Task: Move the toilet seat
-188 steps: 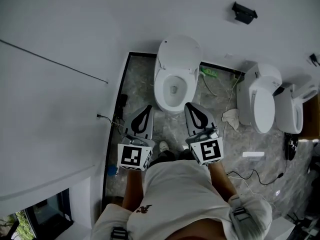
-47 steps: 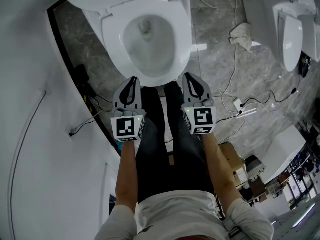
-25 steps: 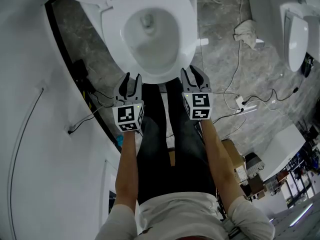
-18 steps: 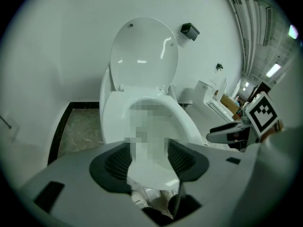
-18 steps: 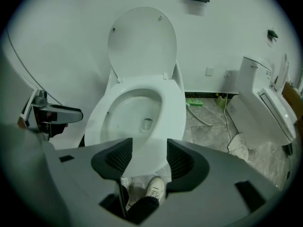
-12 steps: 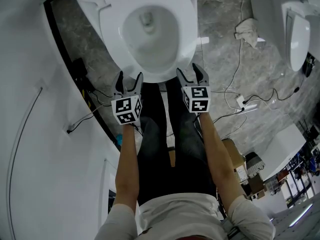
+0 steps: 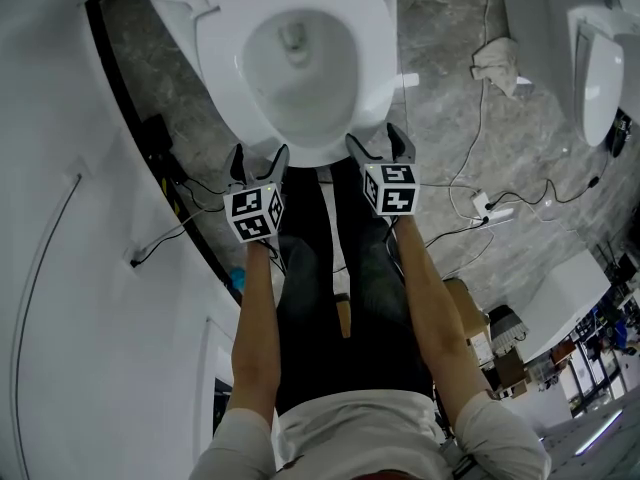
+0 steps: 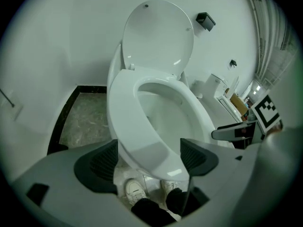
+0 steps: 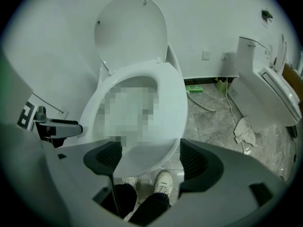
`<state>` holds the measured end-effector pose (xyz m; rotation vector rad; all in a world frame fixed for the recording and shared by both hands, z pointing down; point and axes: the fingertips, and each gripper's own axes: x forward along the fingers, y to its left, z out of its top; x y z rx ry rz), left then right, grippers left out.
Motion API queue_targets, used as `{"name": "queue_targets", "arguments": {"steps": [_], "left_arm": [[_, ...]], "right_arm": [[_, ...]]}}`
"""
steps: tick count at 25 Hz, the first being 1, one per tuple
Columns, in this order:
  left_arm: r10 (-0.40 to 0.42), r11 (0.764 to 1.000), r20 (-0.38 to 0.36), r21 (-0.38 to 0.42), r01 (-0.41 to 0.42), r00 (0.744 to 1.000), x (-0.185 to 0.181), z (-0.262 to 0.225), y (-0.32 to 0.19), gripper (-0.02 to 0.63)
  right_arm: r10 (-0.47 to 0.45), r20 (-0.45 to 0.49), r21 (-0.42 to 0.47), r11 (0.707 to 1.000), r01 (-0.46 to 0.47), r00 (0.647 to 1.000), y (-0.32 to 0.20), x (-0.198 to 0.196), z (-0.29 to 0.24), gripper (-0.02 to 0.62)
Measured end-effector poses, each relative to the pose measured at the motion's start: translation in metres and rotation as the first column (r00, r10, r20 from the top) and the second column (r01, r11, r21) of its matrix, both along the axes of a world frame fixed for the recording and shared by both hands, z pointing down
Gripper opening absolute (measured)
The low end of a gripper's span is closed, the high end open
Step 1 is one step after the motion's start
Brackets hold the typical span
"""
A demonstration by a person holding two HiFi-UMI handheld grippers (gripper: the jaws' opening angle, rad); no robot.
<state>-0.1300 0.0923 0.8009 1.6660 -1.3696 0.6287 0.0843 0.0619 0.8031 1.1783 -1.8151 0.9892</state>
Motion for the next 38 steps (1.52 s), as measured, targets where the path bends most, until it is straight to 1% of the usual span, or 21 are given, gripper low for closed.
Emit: {"name": "queue_targets", "arguments": {"steps": [5, 9, 13, 18, 24, 34, 38], "left_arm": [[-0.013, 0.999, -0.008, -0.042, 0.013, 1.0, 0.003, 0.013, 0.007, 0.424], [-0.033, 0.998, -0.019, -0.059, 0.031, 0.999, 0.004, 0.019, 0.006, 0.433], [-0.027, 0.996, -0.029, -0.087, 0.024, 0.999, 0.011, 0.029, 0.005, 0.433], [-0.04, 0.995, -0.029, -0.093, 0.037, 0.999, 0.014, 0.032, 0.004, 0.433], [-0.035, 0.995, -0.029, -0.093, 0.033, 0.999, 0.014, 0.031, 0.005, 0.431], [-0.062, 0.996, -0.036, -0.071, 0.059, 0.997, 0.013, 0.019, 0.003, 0.431], [-0.084, 0.995, -0.052, -0.062, 0.081, 0.995, 0.013, 0.01, 0.003, 0.431]], "right_arm": [[0.014, 0.014, -0.042, 0.999, -0.014, 1.0, 0.003, -0.001, 0.01, 0.402], [0.006, 0.015, -0.076, 0.997, -0.005, 1.0, 0.007, -0.004, 0.019, 0.41], [0.025, 0.025, -0.098, 0.995, -0.022, 0.999, 0.008, -0.006, 0.025, 0.41], [0.032, 0.022, -0.089, 0.996, -0.03, 0.999, 0.008, -0.009, 0.026, 0.408], [0.021, 0.001, -0.074, 0.997, -0.021, 1.0, 0.009, -0.011, 0.024, 0.408], [0.02, 0.008, -0.053, 0.998, -0.02, 1.0, 0.01, -0.012, 0.013, 0.408], [0.025, 0.017, -0.045, 0.999, -0.024, 1.0, 0.012, -0.012, 0.004, 0.408]]}}
